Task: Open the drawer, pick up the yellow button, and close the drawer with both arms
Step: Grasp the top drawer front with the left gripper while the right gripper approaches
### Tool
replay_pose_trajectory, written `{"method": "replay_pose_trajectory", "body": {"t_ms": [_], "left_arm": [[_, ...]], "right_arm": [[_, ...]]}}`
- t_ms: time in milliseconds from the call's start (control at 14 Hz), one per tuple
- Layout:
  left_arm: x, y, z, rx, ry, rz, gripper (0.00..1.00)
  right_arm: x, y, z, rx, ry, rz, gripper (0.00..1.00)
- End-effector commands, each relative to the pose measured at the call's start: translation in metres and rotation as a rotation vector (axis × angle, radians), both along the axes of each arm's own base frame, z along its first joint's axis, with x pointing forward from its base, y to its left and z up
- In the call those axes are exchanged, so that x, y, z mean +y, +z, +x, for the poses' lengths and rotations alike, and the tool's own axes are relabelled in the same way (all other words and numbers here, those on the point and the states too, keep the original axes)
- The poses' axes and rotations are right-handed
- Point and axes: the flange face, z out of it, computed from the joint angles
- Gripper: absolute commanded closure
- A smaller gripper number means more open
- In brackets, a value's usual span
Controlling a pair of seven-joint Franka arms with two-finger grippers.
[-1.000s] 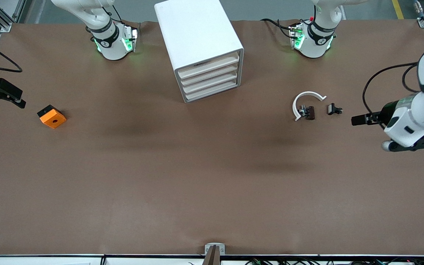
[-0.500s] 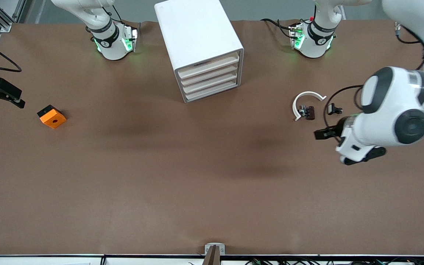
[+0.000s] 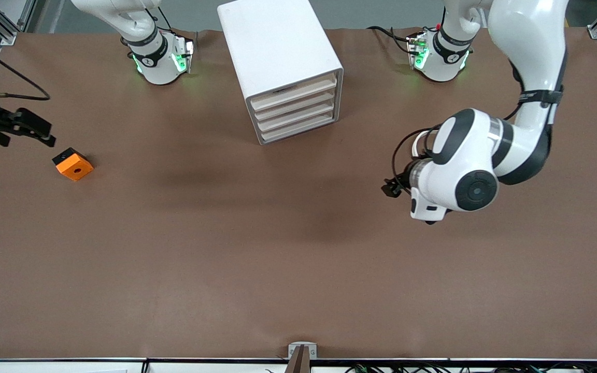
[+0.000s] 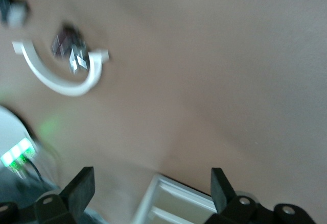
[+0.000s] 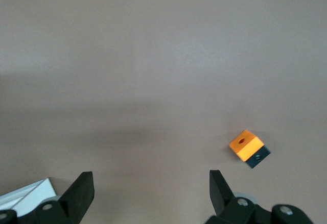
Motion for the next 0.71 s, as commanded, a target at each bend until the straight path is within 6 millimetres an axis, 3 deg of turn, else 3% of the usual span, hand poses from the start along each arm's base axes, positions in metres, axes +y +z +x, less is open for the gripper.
{"method": "replay_pose_trajectory", "body": {"t_ms": [0,214,429,643], "left_arm": [[-0.029,-0.007,-0.012,0.121,0.195,0.049,0.0],[-0.044,-0.017,-0.035,0.333,0.317,0.105,0.0],[-0.086,-0.021,-0.064,0.464,0.39,0.154,0.0],[-0.129,-0.055,-0.088,0.622,0.565,0.321,0.0]], "right_arm": [[0.04,0.001,-0.002,0.018,-0.058,0.005,0.0],[0.087,-0.006,-0.007,0.039,-0.129,0.001,0.0],[0.126,-0.015,-0.012,0.053,-0.198,-0.004,0.0],[0.151,-0.015,-0.018,0.098,-0.281,0.093,0.0]]}}
